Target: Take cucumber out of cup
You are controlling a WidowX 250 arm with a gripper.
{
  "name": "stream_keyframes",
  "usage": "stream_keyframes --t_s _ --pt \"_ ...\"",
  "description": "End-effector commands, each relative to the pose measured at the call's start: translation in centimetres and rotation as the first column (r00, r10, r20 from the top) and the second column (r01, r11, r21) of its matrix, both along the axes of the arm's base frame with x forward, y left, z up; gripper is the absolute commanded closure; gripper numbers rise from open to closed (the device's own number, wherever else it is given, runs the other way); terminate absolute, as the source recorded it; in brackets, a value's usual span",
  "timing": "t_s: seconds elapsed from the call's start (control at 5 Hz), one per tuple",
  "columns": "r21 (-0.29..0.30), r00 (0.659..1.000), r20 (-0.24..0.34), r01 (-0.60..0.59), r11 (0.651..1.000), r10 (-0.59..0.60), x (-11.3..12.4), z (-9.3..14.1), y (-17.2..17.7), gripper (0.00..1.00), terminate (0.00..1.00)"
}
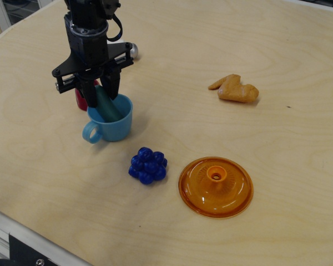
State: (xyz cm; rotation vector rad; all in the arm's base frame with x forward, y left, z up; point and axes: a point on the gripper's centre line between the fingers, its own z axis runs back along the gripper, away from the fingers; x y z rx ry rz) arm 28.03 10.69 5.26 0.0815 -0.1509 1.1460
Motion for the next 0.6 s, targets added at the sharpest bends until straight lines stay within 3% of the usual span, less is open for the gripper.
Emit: stream_keyframes --t_s 0.0,0.2,0.4 --pt "0.052 0.996 0.087 0.0 0.999 -0.005 -0.6 5.2 -1.4 1.0 0.0" --pt "0.034 0.993 0.114 0.002 0.999 -0.006 -0.7 6.5 -1.8 1.0 0.0" --pt "0.069 0.992 0.121 0.028 0.997 -0.036 0.7 8.3 -2.8 1.0 0.0"
